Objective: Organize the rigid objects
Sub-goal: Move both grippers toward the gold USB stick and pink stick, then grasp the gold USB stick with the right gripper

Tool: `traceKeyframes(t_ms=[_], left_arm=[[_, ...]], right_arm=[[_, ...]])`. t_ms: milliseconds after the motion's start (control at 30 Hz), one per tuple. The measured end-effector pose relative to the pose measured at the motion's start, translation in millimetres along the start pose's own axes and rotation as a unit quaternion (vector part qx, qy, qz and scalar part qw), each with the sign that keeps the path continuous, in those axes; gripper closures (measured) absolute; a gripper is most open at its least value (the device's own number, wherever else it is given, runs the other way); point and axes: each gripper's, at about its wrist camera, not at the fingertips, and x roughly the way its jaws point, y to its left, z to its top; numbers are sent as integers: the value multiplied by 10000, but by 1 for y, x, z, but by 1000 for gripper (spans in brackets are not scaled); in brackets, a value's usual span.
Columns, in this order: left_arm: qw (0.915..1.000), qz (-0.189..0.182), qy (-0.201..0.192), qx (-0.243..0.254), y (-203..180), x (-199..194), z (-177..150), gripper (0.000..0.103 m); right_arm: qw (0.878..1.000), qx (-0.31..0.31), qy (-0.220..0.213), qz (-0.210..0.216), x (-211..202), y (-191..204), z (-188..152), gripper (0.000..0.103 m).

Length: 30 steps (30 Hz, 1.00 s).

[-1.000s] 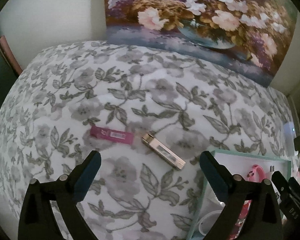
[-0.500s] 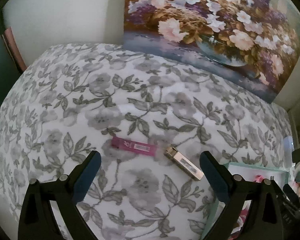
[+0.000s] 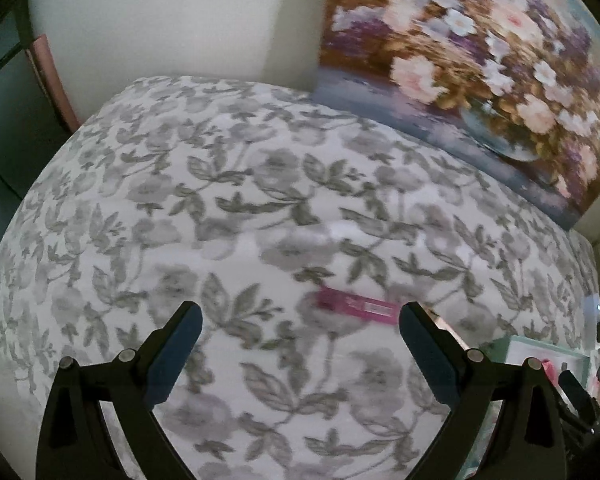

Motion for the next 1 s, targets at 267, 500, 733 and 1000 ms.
traceKeyframes(t_ms=[267, 500, 733, 1000], left_arm=[[9996, 101, -13, -254, 44, 2, 7, 4], [9988, -9, 118, -465, 63, 15, 8, 4], [9987, -49, 238, -448, 62, 33, 9, 4], [9984, -108, 342, -428, 57, 55, 10, 4]], right_arm=[[9996, -3, 128, 236, 17, 37, -7, 0], [9986, 354, 170, 365, 30, 43, -10, 0], [9971, 535, 195, 506, 44, 57, -11, 0], [9957, 700, 287, 532, 62, 60, -13, 0]])
